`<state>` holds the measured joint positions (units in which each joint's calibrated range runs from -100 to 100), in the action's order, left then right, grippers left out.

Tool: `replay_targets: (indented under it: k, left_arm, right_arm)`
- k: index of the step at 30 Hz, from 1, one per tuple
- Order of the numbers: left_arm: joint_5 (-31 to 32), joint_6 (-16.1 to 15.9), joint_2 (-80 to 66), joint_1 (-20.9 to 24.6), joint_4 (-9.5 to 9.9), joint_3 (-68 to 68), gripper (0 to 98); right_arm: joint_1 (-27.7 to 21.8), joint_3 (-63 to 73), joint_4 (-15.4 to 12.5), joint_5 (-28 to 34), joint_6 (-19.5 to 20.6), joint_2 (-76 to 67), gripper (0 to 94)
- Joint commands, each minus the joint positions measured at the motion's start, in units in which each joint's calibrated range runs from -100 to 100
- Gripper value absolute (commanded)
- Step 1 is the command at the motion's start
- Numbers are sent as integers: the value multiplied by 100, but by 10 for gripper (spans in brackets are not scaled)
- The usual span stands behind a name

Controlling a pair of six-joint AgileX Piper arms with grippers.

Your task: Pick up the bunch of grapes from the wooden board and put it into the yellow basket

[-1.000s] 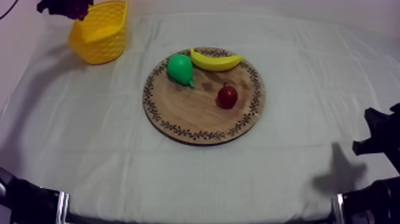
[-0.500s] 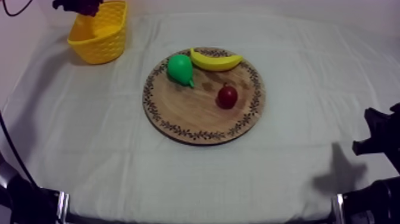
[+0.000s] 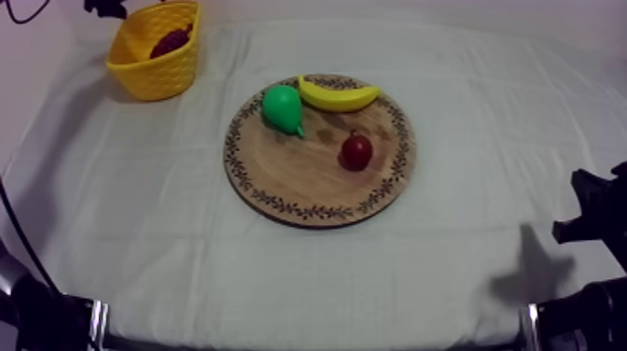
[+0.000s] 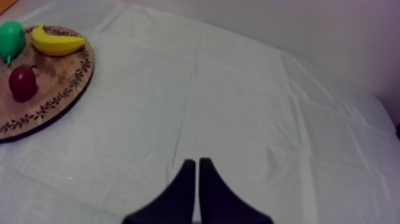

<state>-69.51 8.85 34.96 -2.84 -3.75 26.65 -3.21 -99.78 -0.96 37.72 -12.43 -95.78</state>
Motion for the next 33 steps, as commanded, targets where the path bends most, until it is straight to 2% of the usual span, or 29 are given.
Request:
replay_targets:
  k: [1, 10, 18, 25, 33]
  left_arm:
    - [37, -9, -2, -5, 1, 11, 734]
    - [296, -166, -371, -56, -24, -445, 659]
    - [726, -245, -1486, -177, -22, -1895, 394]
    - [1129, -194, -2856, -222, -17, -3807, 184]
    - [1828, -237, -4533, -55, -35, -6319, 54]
  right_arm:
    - [-1, 1, 0, 3, 0, 2, 3]
    - [-1, 1, 0, 3, 0, 2, 3]
    - [-1, 1, 0, 3, 0, 2, 3]
    - [-1, 1, 0, 3, 0, 2, 3]
    - [-1, 1, 0, 3, 0, 2, 3]
